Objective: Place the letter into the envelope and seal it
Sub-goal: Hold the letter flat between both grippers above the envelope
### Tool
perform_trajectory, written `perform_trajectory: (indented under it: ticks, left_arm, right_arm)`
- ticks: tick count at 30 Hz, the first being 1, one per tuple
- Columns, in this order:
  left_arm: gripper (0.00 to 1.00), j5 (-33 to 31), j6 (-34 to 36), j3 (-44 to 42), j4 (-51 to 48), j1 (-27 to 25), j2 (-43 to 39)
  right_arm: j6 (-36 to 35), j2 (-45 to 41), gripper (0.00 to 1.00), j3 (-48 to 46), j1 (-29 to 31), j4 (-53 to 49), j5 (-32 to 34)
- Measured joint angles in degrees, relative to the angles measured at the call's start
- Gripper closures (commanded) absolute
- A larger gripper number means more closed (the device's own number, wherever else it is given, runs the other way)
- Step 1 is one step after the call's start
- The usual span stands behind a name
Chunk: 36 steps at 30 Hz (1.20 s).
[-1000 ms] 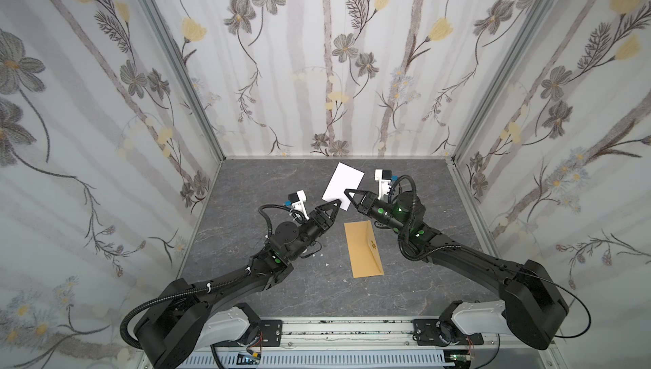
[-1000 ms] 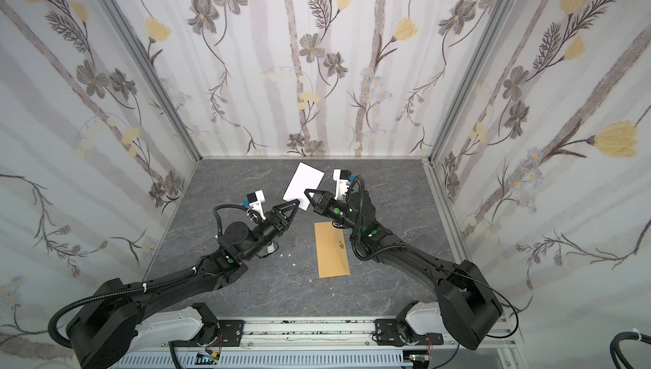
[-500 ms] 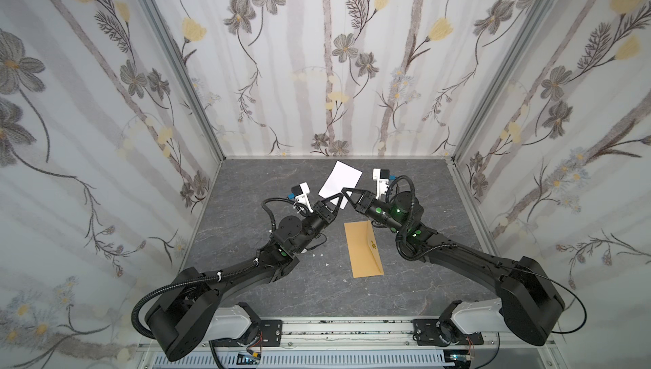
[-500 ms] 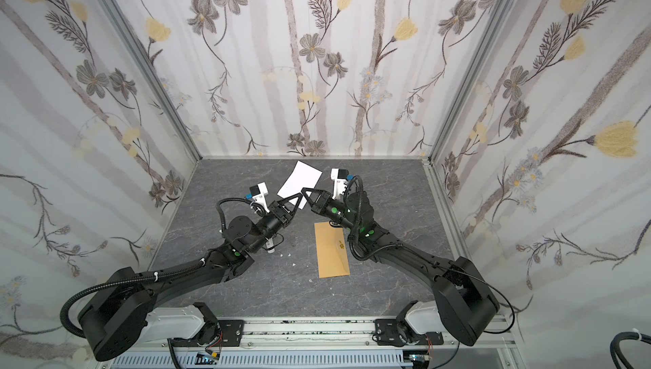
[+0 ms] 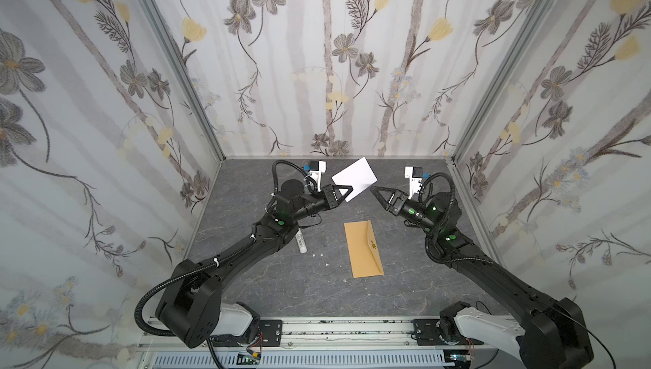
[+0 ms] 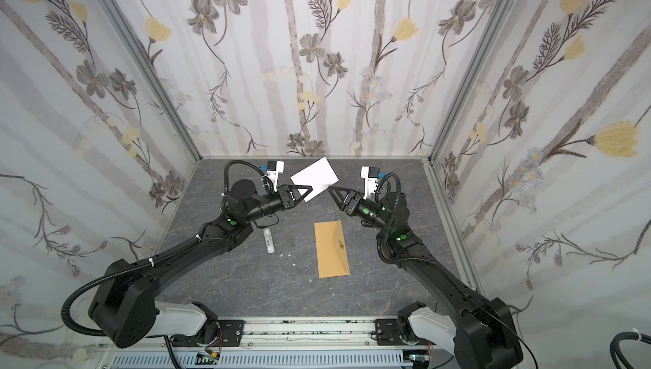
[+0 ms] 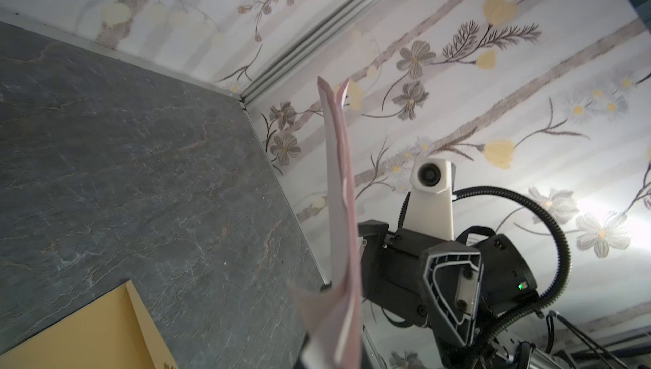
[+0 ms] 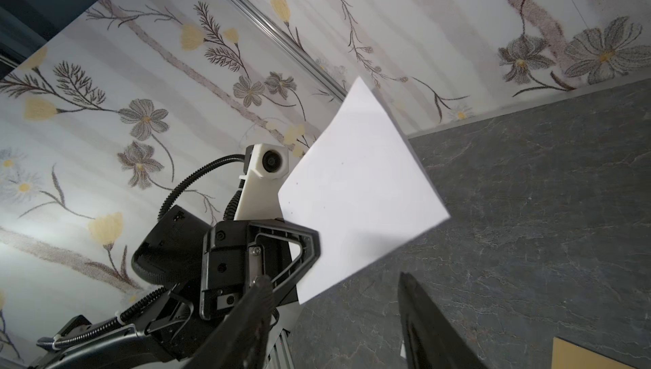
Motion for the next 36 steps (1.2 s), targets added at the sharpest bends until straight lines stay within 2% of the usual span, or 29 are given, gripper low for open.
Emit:
perform_trajectory:
  ticks: [6, 9, 12, 17, 19, 21, 22, 24, 25, 27, 28, 30, 31, 33, 35, 36]
  left_arm:
    - [1.0, 12.2, 8.5, 1.8, -14.9, 1.4, -0.6]
    - [1.0, 17.6, 10.6, 1.7, -18.6, 2.0, -1.8]
    - [1.0, 22.6, 11.6, 1.4, -20.8, 2.6, -2.7]
    - [1.0, 28.9, 12.1, 1.3, -22.3, 3.1, -2.8]
    - [1.0, 30.5, 12.3, 1.5, -22.7, 3.3, -2.2]
    - [1.0, 31.6, 12.3, 1.9, -23.1, 3.4, -1.6]
    - [1.0, 31.9, 12.3, 2.1, -23.3, 3.4, -1.4]
    - [1.0, 32.6, 12.2, 2.7, -23.5, 3.5, -1.0]
    - [1.0, 32.7, 12.2, 3.0, -23.5, 3.5, -0.8]
    - [1.0, 32.9, 12.1, 3.5, -23.5, 3.5, -0.3]
    - [0.95, 33.0, 11.6, 3.7, -23.6, 3.4, -0.2]
    - [0.63, 32.8, 11.5, 4.2, -23.7, 3.4, 0.2]
    - [0.61, 32.1, 11.5, 4.5, -23.7, 3.5, 0.2]
    - [0.49, 30.1, 10.9, 5.1, -23.7, 3.8, 0.2]
    - [0.46, 26.1, 9.4, 5.1, -23.8, 3.9, -0.5]
    - [0.36, 23.0, 8.9, 5.1, -23.9, 4.0, -1.4]
  right_arm:
    - [-11.6, -2.8, 0.28, 6.0, -2.9, -13.7, -7.2]
    - [-15.3, -3.6, 0.25, 6.7, -4.8, -18.7, -8.0]
    - [-17.7, -2.7, 0.25, 6.9, -5.8, -22.0, -10.1]
    - [-17.4, 0.3, 0.32, 4.4, -5.8, -22.1, -16.3]
    - [-15.8, 0.4, 0.37, 2.7, -5.6, -20.5, -18.3]
    - [-14.4, 0.3, 0.5, 2.1, -5.2, -17.8, -20.0]
    - [-13.9, 0.3, 0.58, 2.1, -5.0, -16.7, -20.9]
    - [-13.2, 0.2, 0.9, 2.1, -4.5, -14.2, -22.4]
    - [-12.5, 0.2, 1.0, 2.1, -4.4, -13.5, -22.9]
    - [-11.1, 0.2, 1.0, 0.8, -4.4, -10.9, -24.0]
    - [-11.1, 0.3, 1.0, 0.1, -4.4, -10.3, -24.2]
    - [-9.9, 0.4, 1.0, -0.7, -4.4, -9.4, -24.1]
    - [-9.1, 0.3, 1.0, -1.2, -4.3, -8.4, -24.1]
    - [-7.0, 0.0, 1.0, -2.3, -4.2, -5.8, -23.2]
    - [-4.4, -0.9, 1.0, -3.7, -4.2, -2.7, -21.2]
    - [-2.9, -1.5, 1.0, -4.4, -4.2, -1.1, -19.1]
